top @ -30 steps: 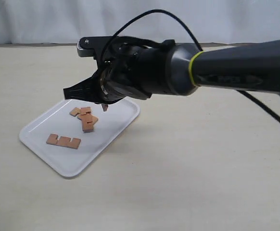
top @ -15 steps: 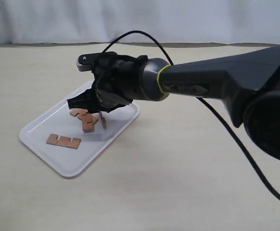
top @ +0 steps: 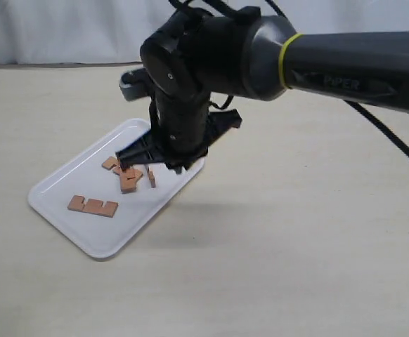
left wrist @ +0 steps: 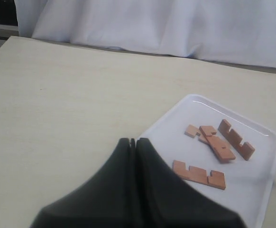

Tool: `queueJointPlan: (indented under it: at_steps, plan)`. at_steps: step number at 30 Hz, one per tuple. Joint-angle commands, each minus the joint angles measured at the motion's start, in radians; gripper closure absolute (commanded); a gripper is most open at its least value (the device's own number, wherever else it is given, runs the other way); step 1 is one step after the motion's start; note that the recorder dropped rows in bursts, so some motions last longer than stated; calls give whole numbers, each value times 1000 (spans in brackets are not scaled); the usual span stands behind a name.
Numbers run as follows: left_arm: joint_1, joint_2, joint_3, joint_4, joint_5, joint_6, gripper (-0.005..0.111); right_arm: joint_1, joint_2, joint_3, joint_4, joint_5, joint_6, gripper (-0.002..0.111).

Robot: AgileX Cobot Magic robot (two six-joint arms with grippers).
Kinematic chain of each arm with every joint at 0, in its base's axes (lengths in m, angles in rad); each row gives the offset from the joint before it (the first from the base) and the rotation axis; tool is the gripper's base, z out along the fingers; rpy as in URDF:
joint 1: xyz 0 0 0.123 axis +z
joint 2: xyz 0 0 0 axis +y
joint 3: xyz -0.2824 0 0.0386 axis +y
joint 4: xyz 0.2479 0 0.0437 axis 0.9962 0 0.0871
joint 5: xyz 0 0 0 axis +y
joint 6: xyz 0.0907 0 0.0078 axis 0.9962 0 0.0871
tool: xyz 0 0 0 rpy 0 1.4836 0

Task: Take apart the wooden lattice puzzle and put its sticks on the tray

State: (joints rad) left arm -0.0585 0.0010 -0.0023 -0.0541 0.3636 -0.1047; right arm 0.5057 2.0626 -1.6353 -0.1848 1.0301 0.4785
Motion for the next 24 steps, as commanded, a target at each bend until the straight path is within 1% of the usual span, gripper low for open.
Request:
queueJointPlan:
  at_steps: [1, 3, 7, 12, 14, 17, 21, 24]
  plan:
    - [-1, -1, 2, 1, -10, -3, 107, 37, -6, 148, 101, -19, -125, 104]
    - [-1, -1, 2, 1, -10, -3, 107, 49, -6, 197, 128, -29, -164, 104]
    - [-1, -1, 2, 1, -10, -3, 107, 40, -57, 242, 154, 30, -236, 104]
    - [-1, -1, 2, 1, -10, -3, 107, -34, -231, 318, 170, 33, -279, 104]
    - [-1, -1, 2, 1, -10, -3, 107, -100, -324, 359, 170, 40, -282, 104]
    - [-1, -1, 2, 1, -10, -3, 107, -224, -461, 438, 170, 45, -296, 104]
    - [-1, -1, 2, 1, -10, -3, 107, -429, -649, 538, 159, 42, -310, 104]
    - [-1, -1, 2, 1, -10, -3, 107, -588, -789, 609, 102, 14, -310, 104]
